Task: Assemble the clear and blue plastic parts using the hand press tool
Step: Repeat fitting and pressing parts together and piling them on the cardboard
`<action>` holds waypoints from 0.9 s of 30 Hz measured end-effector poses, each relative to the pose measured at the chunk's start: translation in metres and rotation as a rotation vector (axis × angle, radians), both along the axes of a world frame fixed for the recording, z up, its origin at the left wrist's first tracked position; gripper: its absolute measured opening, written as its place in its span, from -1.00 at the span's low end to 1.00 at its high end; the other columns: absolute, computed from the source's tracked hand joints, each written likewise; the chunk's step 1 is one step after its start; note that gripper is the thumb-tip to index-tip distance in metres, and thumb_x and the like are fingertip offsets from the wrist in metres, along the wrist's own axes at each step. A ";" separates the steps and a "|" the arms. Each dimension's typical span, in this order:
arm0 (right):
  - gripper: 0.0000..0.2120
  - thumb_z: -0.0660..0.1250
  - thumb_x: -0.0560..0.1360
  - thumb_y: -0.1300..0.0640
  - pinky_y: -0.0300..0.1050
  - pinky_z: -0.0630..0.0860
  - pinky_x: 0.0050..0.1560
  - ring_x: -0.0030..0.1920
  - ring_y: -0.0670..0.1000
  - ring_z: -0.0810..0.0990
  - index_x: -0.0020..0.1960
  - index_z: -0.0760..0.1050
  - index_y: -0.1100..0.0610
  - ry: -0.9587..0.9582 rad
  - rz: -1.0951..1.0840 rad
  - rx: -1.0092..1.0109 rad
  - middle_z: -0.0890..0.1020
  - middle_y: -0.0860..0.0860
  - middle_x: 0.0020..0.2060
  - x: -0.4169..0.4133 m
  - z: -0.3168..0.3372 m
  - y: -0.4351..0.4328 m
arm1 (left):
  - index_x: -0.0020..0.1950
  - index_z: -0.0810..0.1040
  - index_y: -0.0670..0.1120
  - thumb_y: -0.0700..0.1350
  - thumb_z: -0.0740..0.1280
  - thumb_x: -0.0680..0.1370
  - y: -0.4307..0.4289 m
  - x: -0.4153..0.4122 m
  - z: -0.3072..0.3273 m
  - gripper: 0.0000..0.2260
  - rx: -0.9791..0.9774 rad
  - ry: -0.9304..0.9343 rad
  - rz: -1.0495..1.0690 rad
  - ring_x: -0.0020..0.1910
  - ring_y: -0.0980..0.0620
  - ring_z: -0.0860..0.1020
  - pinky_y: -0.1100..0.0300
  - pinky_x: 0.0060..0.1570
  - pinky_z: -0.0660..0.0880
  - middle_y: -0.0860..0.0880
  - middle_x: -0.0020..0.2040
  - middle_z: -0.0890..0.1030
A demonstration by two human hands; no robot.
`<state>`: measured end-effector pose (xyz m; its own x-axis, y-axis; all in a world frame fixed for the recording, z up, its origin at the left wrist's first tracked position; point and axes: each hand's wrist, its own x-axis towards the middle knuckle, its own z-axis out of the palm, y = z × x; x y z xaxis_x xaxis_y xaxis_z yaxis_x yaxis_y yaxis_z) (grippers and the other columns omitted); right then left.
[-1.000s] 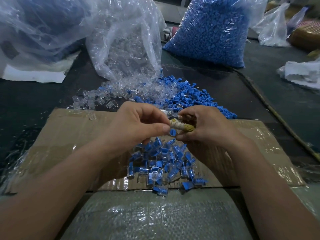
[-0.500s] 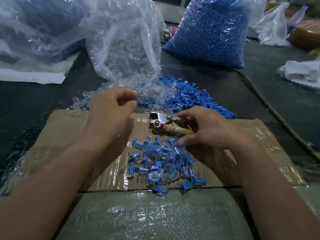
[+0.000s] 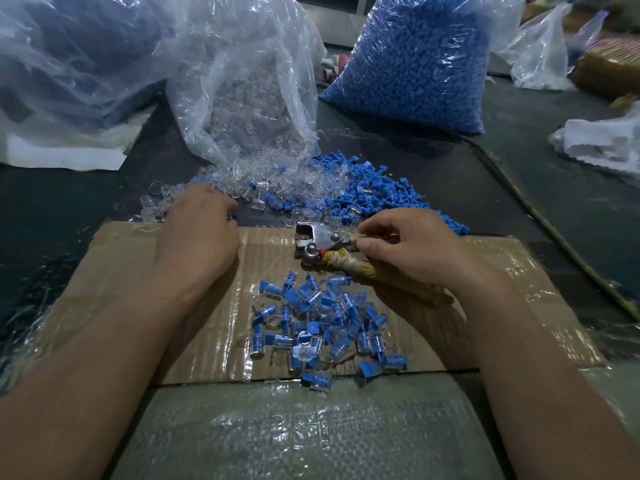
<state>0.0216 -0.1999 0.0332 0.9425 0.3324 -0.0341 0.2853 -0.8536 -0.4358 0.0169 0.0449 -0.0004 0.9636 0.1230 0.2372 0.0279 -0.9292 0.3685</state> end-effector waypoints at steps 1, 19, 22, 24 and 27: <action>-0.75 0.30 0.47 -0.07 -0.40 0.27 -0.20 -0.16 -0.23 0.41 0.09 0.55 -0.01 -0.023 -0.018 0.015 0.47 -0.23 -0.19 0.001 0.000 -0.001 | 0.11 0.60 -0.23 -0.27 0.27 0.51 0.000 0.001 0.000 -0.79 -0.002 -0.010 -0.006 0.17 -0.17 0.41 0.01 0.16 0.31 -0.22 0.11 0.54; -0.87 0.29 0.51 0.07 -0.13 0.45 -0.12 -0.15 -0.09 0.52 -0.01 0.59 0.04 -0.246 -0.491 0.177 0.55 -0.12 -0.22 0.020 -0.010 -0.022 | 0.03 0.61 -0.14 -0.21 0.24 0.56 -0.006 -0.003 0.008 -0.84 -0.241 -0.249 0.031 -0.06 -0.02 0.43 0.17 -0.08 0.27 -0.06 -0.08 0.48; -0.88 0.30 0.51 0.04 -0.10 0.45 -0.11 -0.11 -0.06 0.52 -0.02 0.58 0.02 -0.203 -0.507 0.115 0.58 -0.08 -0.16 0.023 -0.012 -0.027 | 0.03 0.59 -0.10 -0.19 0.26 0.56 -0.013 -0.010 0.014 -0.87 -0.326 -0.331 -0.027 -0.14 0.13 0.36 0.35 -0.18 0.21 0.04 -0.11 0.39; -0.88 0.29 0.50 -0.02 -0.11 0.40 -0.16 -0.13 -0.04 0.50 -0.08 0.56 0.00 -0.148 -0.495 0.016 0.56 -0.07 -0.18 0.024 -0.014 -0.027 | 0.02 0.59 -0.06 -0.17 0.28 0.55 -0.017 -0.016 0.016 -0.88 -0.357 -0.363 -0.047 -0.26 0.24 0.32 0.44 -0.24 0.21 0.14 -0.22 0.34; -0.81 0.29 0.48 -0.10 -0.13 0.34 -0.26 -0.22 -0.04 0.46 -0.20 0.54 -0.01 -0.090 -0.476 -0.101 0.55 -0.04 -0.24 0.026 -0.015 -0.023 | 0.00 0.60 -0.11 -0.22 0.31 0.52 -0.022 -0.021 0.018 -0.89 -0.376 -0.405 -0.133 -0.33 0.31 0.35 0.45 -0.23 0.26 0.18 -0.28 0.42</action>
